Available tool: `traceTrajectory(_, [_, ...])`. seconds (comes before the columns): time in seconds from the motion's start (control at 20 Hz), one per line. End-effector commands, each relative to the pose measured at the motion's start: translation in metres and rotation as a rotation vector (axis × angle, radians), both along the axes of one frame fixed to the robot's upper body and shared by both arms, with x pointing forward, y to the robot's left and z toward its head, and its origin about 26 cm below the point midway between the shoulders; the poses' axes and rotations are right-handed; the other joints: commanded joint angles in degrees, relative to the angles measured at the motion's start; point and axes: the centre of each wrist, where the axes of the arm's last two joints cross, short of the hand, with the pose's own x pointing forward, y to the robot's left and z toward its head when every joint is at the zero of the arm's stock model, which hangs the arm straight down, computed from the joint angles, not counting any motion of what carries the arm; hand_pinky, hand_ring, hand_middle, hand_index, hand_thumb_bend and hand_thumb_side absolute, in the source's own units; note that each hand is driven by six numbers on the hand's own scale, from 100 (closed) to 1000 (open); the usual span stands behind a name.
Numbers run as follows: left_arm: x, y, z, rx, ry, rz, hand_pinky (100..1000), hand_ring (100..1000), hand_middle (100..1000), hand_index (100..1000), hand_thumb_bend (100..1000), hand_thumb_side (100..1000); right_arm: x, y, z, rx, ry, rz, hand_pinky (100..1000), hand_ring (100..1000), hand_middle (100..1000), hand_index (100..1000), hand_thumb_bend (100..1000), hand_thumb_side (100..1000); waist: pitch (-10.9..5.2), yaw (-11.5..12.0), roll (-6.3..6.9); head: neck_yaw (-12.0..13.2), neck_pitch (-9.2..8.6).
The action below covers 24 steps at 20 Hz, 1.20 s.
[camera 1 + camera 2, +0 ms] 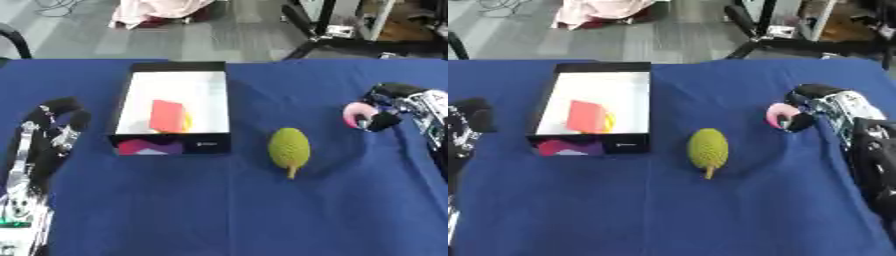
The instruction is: Pick up objects on the table and place them in the box.
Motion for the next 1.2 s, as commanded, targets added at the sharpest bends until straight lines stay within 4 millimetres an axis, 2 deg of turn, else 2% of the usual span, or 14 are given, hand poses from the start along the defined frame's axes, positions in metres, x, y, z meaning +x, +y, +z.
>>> traceTrajectory(0.05, [0.0, 0.005, 0.008, 0.018, -0.025, 0.004, 638, 877, 648, 742, 770, 623, 0.008, 0.008, 0.037, -0.015, -0.176, 0.054, 920, 746, 327, 406, 100, 303, -1.11, -0.01, 0.22, -0.18, -0.11])
traceTrajectory(0.2, [0.0, 0.004, 0.008, 0.018, -0.023, 0.0, 638, 878, 648, 742, 770, 623, 0.018, 0.039, 0.055, 0.063, -0.257, 0.17, 913, 734, 314, 397, 100, 253, -1.18, 0.1, 0.25, -0.38, -0.11])
traceTrajectory(0.5, [0.0, 0.001, 0.008, 0.014, -0.022, -0.013, 638, 878, 648, 742, 769, 623, 0.035, 0.118, 0.083, 0.212, -0.316, 0.407, 890, 706, 299, 387, 100, 190, -1.16, 0.84, 0.49, -1.09, -0.11])
traceTrajectory(0.65, [0.0, 0.001, 0.008, 0.013, -0.022, -0.015, 639, 878, 649, 742, 768, 624, 0.036, 0.129, 0.087, 0.234, -0.315, 0.433, 886, 701, 300, 391, 100, 177, -1.13, 0.93, 0.56, -1.25, -0.11])
traceTrajectory(0.75, [0.002, -0.005, 0.01, 0.004, -0.029, -0.039, 638, 878, 649, 742, 768, 623, 0.038, 0.152, 0.094, 0.252, -0.326, 0.502, 883, 693, 301, 395, 100, 175, -0.82, 2.39, 1.03, -2.84, -0.11])
traceTrajectory(1.0, [0.003, -0.011, 0.011, -0.003, -0.033, -0.064, 639, 879, 649, 742, 767, 624, 0.044, 0.204, 0.077, 0.301, -0.302, 0.567, 878, 686, 329, 428, 100, 167, -0.56, 3.81, 1.25, -4.15, -0.11])
traceTrajectory(1.1, [0.003, -0.012, 0.011, -0.005, -0.035, -0.069, 639, 878, 649, 742, 766, 624, 0.043, 0.227, 0.067, 0.313, -0.299, 0.591, 885, 707, 397, 505, 100, 172, -0.53, 4.0, 1.28, -4.32, -0.11])
traceTrajectory(1.15, [0.003, -0.012, 0.011, -0.006, -0.036, -0.07, 639, 878, 649, 742, 766, 624, 0.042, 0.238, 0.061, 0.316, -0.293, 0.605, 885, 707, 397, 505, 100, 172, -0.52, 4.0, 1.29, -4.31, -0.11])
traceTrajectory(1.2, [0.003, -0.013, 0.012, -0.007, -0.037, -0.07, 639, 878, 649, 742, 766, 624, 0.04, 0.247, 0.056, 0.316, -0.285, 0.618, 890, 725, 460, 596, 100, 175, -0.52, 4.0, 1.28, -4.31, -0.11])
